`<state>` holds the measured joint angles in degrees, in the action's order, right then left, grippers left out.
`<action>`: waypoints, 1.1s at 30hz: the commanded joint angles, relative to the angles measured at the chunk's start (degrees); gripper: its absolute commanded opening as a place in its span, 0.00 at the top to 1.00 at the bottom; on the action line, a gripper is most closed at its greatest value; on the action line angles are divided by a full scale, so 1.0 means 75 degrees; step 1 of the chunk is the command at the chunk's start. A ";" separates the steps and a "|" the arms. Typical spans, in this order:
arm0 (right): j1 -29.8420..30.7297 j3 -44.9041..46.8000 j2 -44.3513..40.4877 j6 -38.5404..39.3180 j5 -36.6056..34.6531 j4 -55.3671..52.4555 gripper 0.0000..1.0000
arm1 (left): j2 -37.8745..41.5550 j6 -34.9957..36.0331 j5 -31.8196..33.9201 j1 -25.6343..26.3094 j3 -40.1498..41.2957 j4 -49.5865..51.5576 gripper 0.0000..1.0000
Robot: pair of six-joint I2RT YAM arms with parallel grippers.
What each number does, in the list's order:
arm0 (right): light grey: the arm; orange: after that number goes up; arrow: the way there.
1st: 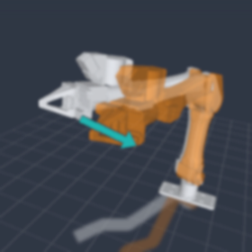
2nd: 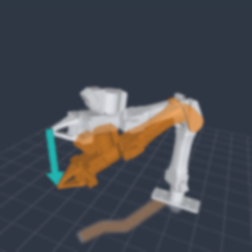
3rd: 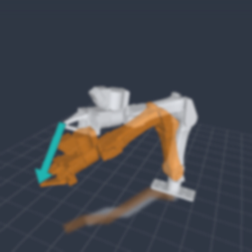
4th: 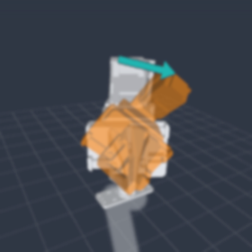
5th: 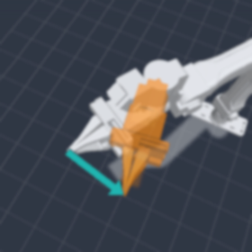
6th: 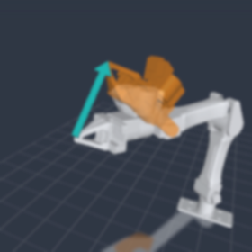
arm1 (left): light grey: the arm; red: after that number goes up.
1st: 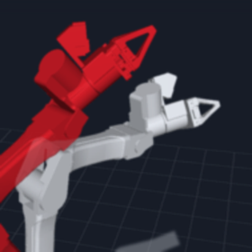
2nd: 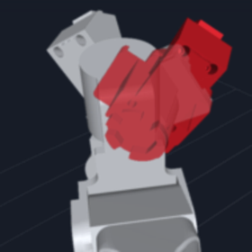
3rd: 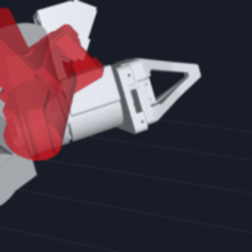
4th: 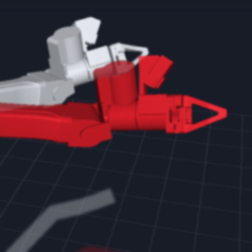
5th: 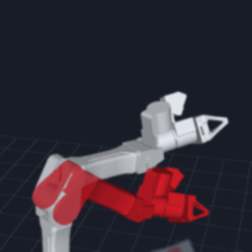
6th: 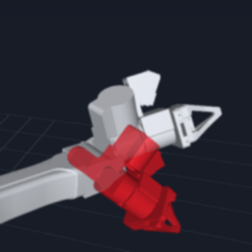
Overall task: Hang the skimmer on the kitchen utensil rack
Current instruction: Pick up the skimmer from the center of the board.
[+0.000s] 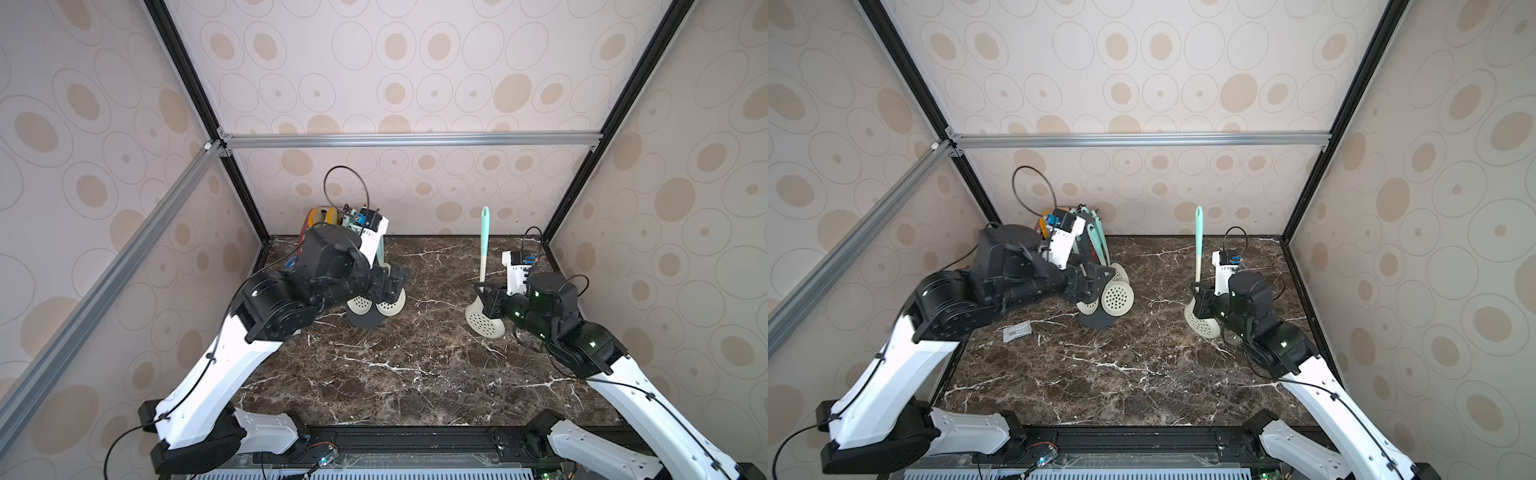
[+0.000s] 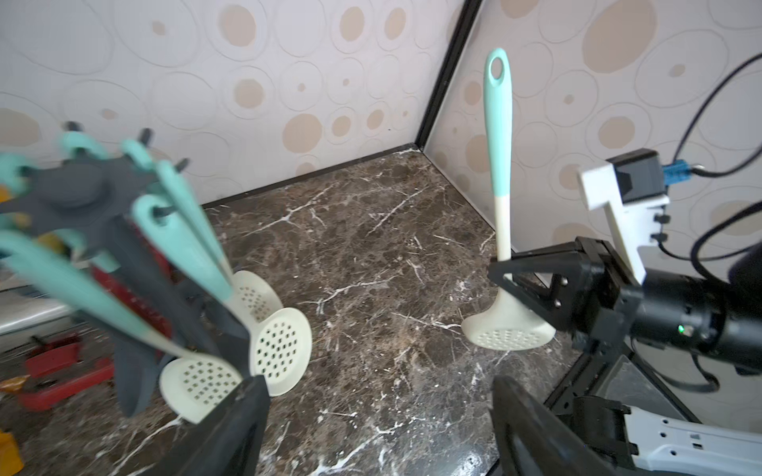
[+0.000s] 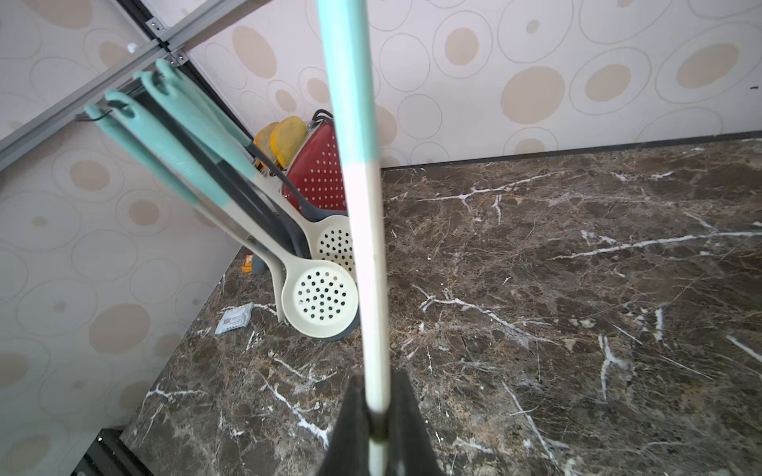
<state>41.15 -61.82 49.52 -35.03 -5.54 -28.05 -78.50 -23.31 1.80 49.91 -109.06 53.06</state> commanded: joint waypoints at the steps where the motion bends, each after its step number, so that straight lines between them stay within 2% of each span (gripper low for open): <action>1: 0.0505 -0.0248 -0.0155 0.0022 -0.1086 -0.0560 1.00 | -0.0341 -0.0423 -0.0870 0.0060 -0.0290 -0.1003 0.14; 7: 0.1233 -0.0420 0.0018 -0.0485 -0.1174 -0.0286 1.00 | -0.0641 -0.0701 -0.1527 0.0154 0.0289 -0.2691 0.13; 20: 0.2709 -0.0983 0.0650 -0.0294 -0.2026 0.0014 1.00 | -0.1606 -0.0782 -0.1357 0.0194 -0.0335 -0.2562 0.21; 24: 0.3005 -0.1052 0.0716 -0.0205 -0.2269 0.0042 1.00 | -0.1765 -0.0759 -0.1212 0.0200 -0.0412 -0.2436 0.38; 32: 0.3080 -0.0738 0.0572 -0.0496 -0.2661 0.0002 1.00 | -0.1517 -0.0777 -0.1039 0.0192 -0.0248 -0.2378 0.98; 33: 0.3080 -0.0690 0.0546 -0.0487 -0.2700 0.0029 1.00 | -0.1450 -0.0745 -0.1042 0.0181 -0.0227 -0.2347 1.00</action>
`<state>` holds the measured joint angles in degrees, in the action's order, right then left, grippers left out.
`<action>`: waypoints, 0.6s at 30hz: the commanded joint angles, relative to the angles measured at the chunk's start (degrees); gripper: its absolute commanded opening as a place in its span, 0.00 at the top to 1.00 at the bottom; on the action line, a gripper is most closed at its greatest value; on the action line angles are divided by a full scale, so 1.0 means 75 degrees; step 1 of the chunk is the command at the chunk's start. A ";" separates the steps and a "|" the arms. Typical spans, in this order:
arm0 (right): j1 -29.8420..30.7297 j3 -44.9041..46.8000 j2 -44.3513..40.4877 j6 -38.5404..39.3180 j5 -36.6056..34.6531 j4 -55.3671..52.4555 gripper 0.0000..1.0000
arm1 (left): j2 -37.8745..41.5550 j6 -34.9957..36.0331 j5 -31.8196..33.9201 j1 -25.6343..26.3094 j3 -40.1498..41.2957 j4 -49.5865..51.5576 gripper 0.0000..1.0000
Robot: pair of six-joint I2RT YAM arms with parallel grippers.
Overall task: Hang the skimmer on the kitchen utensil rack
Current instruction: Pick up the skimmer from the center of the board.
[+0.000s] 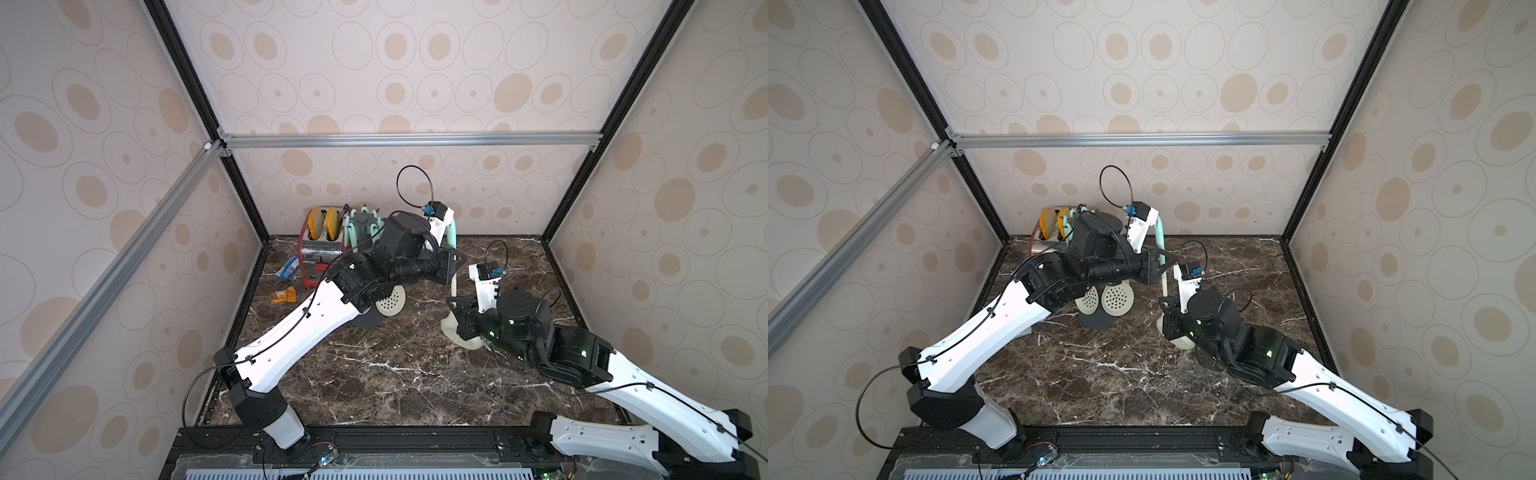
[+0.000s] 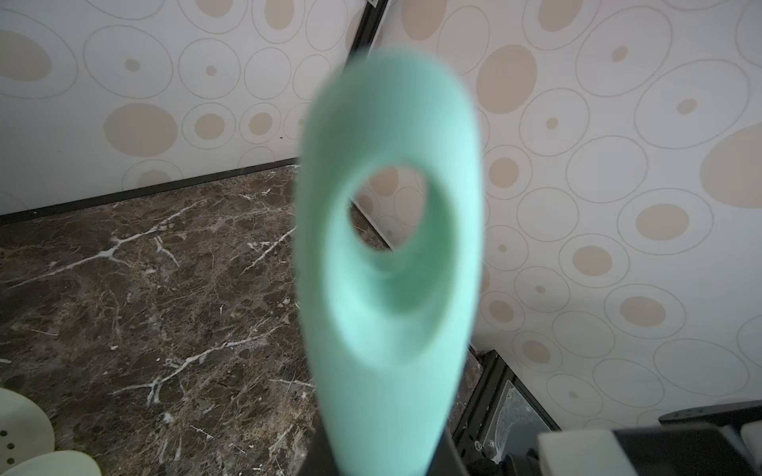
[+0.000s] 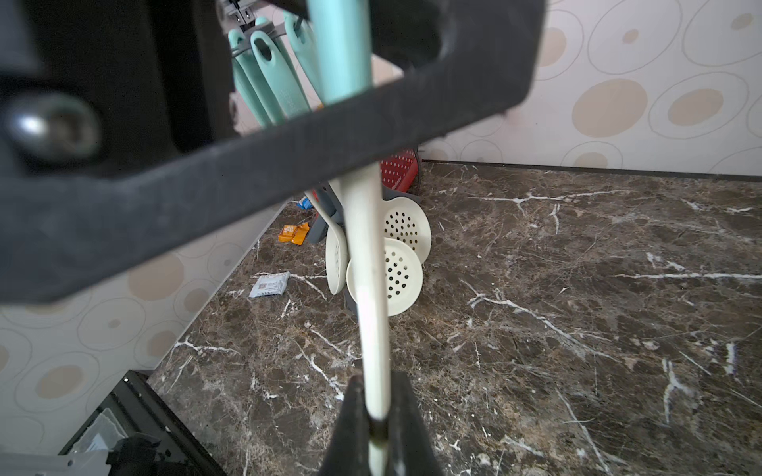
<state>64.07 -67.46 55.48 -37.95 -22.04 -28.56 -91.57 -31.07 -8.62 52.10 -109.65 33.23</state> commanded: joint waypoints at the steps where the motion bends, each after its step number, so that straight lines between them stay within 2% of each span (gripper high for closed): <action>1: 0.0023 0.0109 -0.0307 -0.0028 -0.0487 0.0151 0.93 | 0.0378 0.0349 0.0332 -0.0106 -0.0145 0.0331 1.00; 4: 0.0023 0.0203 -0.0568 0.0727 -0.0208 0.0430 0.40 | 0.0677 0.0669 0.0097 -0.0152 -0.0137 0.0535 1.00; 5: 0.0023 0.0217 -0.0698 0.1069 -0.0046 0.0518 0.26 | 0.0799 0.0756 -0.0142 -0.0225 -0.0150 0.0658 1.00; 6: 0.0013 0.0205 -0.0803 0.1328 0.0072 0.0555 0.19 | 0.0900 0.0801 -0.0472 -0.0321 -0.0142 0.0666 1.00; 9: -0.0293 -0.0144 -0.0934 0.2135 0.1396 0.0449 0.13 | 0.1270 0.0650 -0.1921 -0.0958 0.0062 0.0478 1.00; 11: -0.0812 -0.0485 -0.0800 0.2324 0.3154 0.0384 0.10 | 0.1530 0.0580 -0.2725 -0.1318 0.0180 0.0217 1.00; 14: -0.1372 -0.0920 -0.0363 0.1972 0.5680 0.0714 0.09 | 0.1783 0.0571 -0.3591 -0.1549 0.0106 0.0083 1.00; 18: -0.1442 -0.1081 0.0059 0.1031 0.7333 0.2276 0.09 | 0.2095 0.0155 -0.4514 -0.1626 0.0143 -0.0630 1.00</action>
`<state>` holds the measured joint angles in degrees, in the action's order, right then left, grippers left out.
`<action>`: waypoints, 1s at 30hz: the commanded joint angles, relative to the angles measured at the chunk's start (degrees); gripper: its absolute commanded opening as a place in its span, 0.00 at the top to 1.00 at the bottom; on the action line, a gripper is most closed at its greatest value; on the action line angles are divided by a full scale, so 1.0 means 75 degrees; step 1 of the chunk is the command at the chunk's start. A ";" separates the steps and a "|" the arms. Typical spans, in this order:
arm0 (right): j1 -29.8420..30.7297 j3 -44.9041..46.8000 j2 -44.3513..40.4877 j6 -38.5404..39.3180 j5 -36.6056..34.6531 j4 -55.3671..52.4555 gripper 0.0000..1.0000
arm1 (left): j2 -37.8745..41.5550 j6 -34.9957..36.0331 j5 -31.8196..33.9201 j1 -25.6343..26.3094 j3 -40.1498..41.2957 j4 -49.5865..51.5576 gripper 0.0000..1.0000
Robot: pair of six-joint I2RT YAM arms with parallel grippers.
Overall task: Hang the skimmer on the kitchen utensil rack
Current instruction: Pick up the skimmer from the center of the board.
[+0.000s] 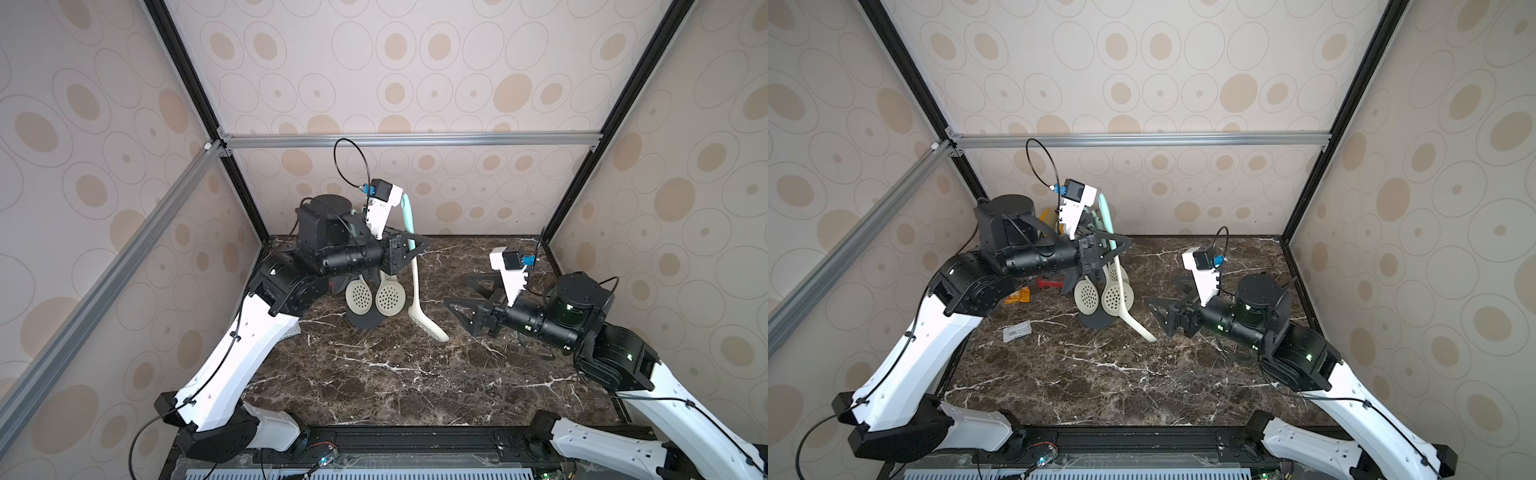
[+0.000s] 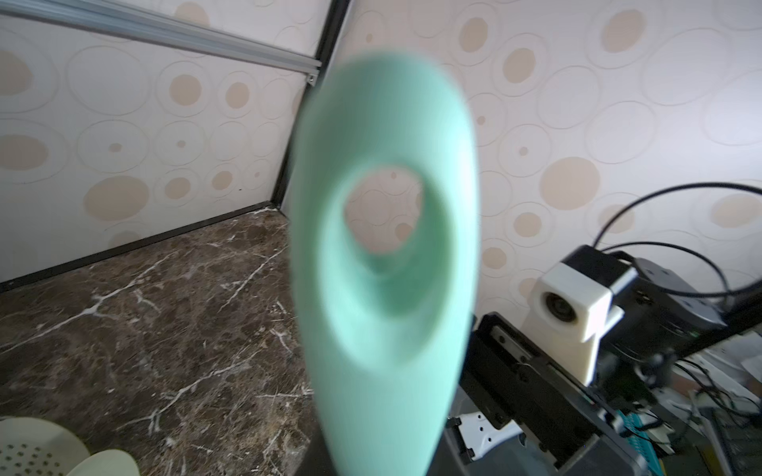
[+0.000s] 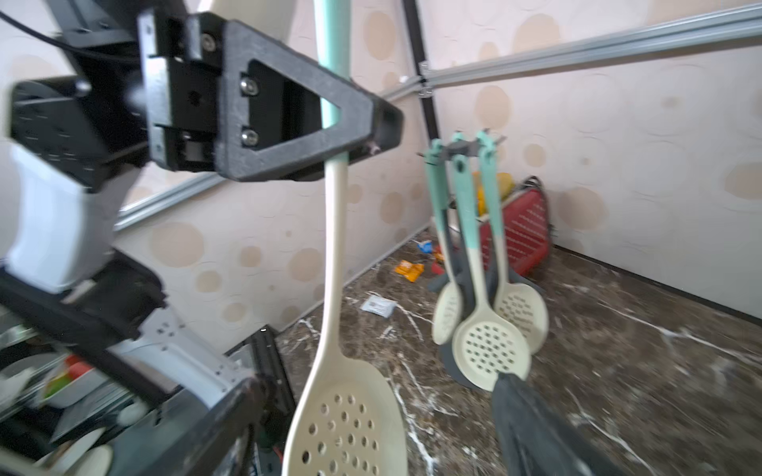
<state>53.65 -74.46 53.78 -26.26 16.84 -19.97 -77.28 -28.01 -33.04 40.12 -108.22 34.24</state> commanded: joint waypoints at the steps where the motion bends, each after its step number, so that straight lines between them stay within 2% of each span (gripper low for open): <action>1: -0.0051 -0.0179 0.0405 -0.0812 0.2325 0.1568 0.09 | 0.0263 -0.0498 -0.1496 -0.0029 -0.0005 -0.1095 1.00; 7: -0.0052 0.0058 0.0935 -0.2566 0.3003 0.4368 0.13 | 0.0639 -0.1319 -0.2040 -0.0020 0.0307 -0.2272 1.00; 10: -0.0052 0.0103 0.1094 -0.3069 0.3131 0.5132 0.25 | 0.0758 -0.1343 -0.2079 -0.0017 0.0407 -0.2301 1.00; 13: -0.0045 0.0070 0.1215 -0.3337 0.3207 0.5428 0.37 | 0.0788 -0.1401 -0.2090 -0.0011 0.0437 -0.2376 1.00; 23: 0.0047 0.0071 0.1546 -0.3576 0.3445 0.5497 0.44 | 0.0753 -0.1527 -0.2157 -0.0015 0.0368 -0.2645 1.00; 25: 0.0054 0.0069 0.1577 -0.3598 0.3445 0.5547 0.53 | 0.0741 -0.1519 -0.2172 -0.0006 0.0364 -0.2615 1.00; 30: 0.0053 0.0244 0.1506 -0.3404 0.3234 0.5507 0.83 | 0.0820 -0.1442 -0.2034 -0.0022 0.0454 -0.2596 1.00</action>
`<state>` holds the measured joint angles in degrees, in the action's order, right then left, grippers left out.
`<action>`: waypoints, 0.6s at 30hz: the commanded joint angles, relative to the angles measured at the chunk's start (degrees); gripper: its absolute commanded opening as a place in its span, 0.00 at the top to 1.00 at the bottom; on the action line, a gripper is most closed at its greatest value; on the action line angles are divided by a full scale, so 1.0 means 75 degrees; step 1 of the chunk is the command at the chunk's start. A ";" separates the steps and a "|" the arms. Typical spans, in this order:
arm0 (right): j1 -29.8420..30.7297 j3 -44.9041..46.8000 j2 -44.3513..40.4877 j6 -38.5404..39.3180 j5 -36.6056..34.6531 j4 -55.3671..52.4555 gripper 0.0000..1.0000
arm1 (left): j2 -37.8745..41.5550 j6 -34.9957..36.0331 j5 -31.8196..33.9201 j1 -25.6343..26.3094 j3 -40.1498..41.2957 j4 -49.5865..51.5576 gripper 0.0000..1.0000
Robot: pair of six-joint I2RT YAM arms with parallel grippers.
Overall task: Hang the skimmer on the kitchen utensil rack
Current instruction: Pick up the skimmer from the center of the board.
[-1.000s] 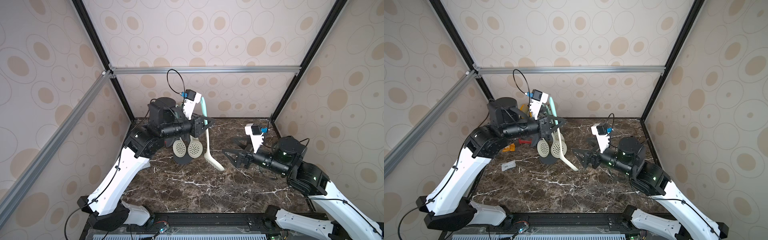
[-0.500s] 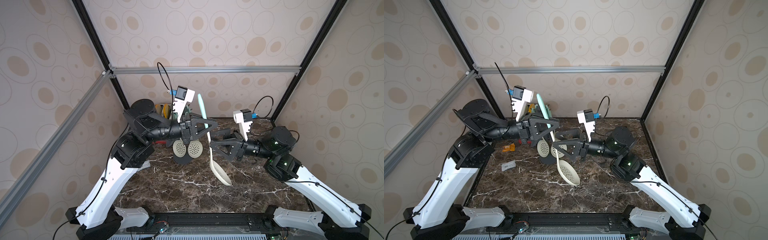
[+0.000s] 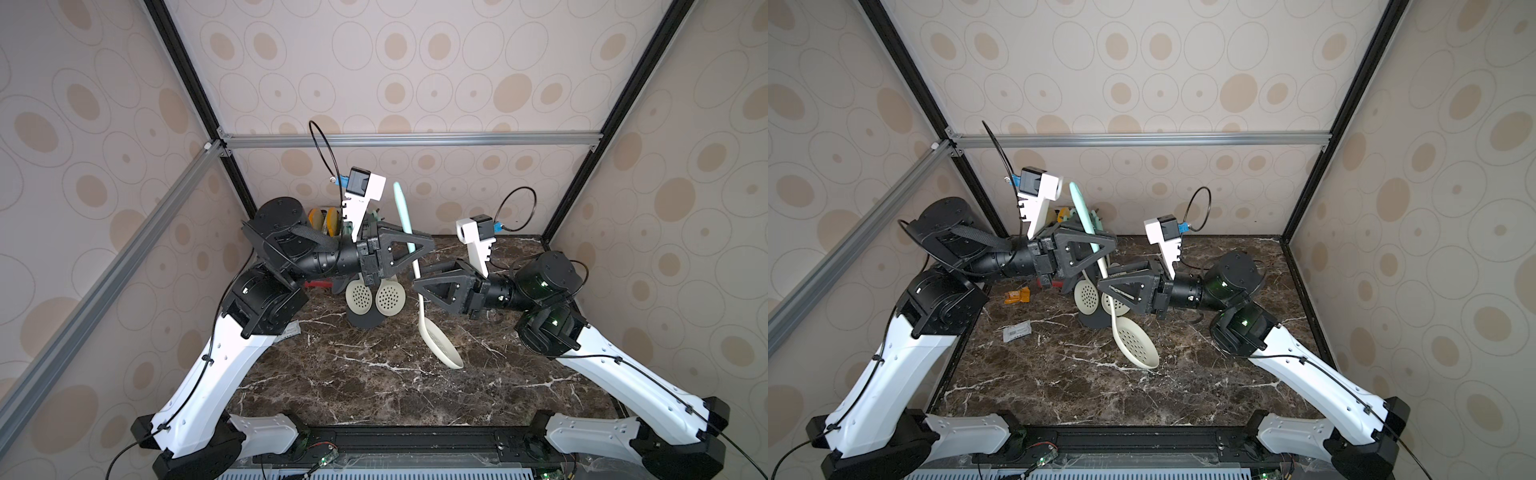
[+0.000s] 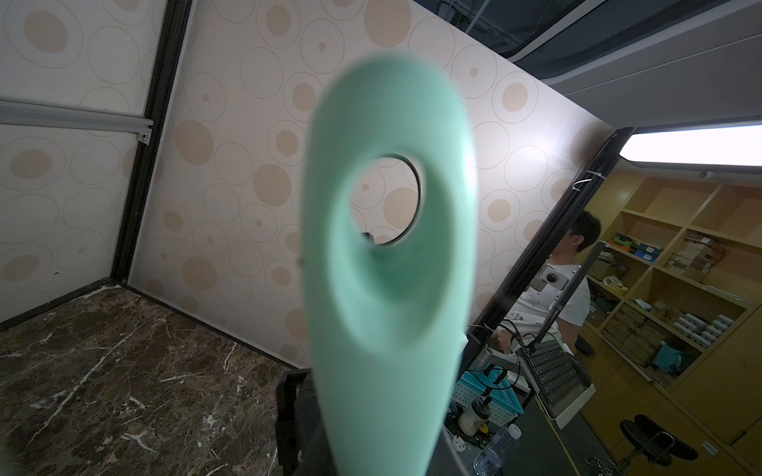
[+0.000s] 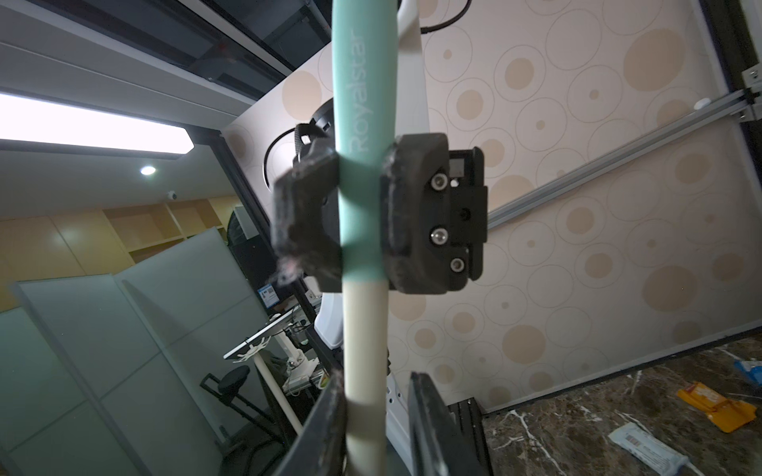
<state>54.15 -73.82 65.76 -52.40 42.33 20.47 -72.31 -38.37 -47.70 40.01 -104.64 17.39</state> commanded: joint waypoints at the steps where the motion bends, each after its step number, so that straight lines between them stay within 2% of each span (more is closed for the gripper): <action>1: -0.0008 0.0234 -0.0137 0.0160 -0.0290 0.0065 0.89 | 0.0172 -0.0079 -0.0038 -0.0009 0.0017 -0.0380 1.00; 2: -0.0016 0.0339 -0.0190 0.0227 -0.0441 0.0014 0.97 | 0.0195 -0.0074 0.0002 -0.0005 0.0040 -0.0387 1.00; 5: -0.0013 0.0489 -0.0335 0.0433 -0.0736 -0.0172 1.00 | 0.0264 0.0271 0.0371 0.0002 -0.0005 0.0151 1.00; 6: -0.0016 0.0483 -0.0406 0.0609 -0.0883 -0.0432 1.00 | 0.0293 0.0467 0.0582 0.0003 -0.0054 0.0478 0.92; 8: 0.0002 0.0451 -0.0610 0.1116 -0.1425 -0.1206 1.00 | 0.0388 0.0839 0.1158 -0.0003 -0.0089 0.1062 0.60; 9: 0.0052 0.0377 -0.0755 0.1508 -0.1970 -0.1851 1.00 | 0.0439 0.1050 0.1544 -0.0002 -0.0127 0.1417 0.43; 11: 0.0385 0.0136 -0.1021 0.2433 -0.3678 -0.3492 1.00 | 0.0540 0.1353 0.2220 -0.0007 -0.0155 0.1998 0.23; 13: 0.0773 -0.0092 -0.1134 0.3027 -0.5571 -0.4771 1.00 | 0.0652 0.1507 0.2918 -0.0001 -0.0078 0.2353 0.15; 15: 0.1084 -0.0234 -0.1140 0.3126 -0.7344 -0.5684 1.00 | 0.0786 0.1565 0.3510 -0.0008 0.0047 0.2451 0.09; 18: 0.1547 -0.0462 -0.1012 0.3141 -0.8975 -0.6459 1.00 | 0.0837 0.1545 0.4043 0.0004 0.0044 0.2891 0.04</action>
<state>63.53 -75.00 57.89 -32.88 -4.54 -16.62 -66.74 -29.08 -25.19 40.01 -103.74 34.81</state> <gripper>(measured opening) 0.126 0.949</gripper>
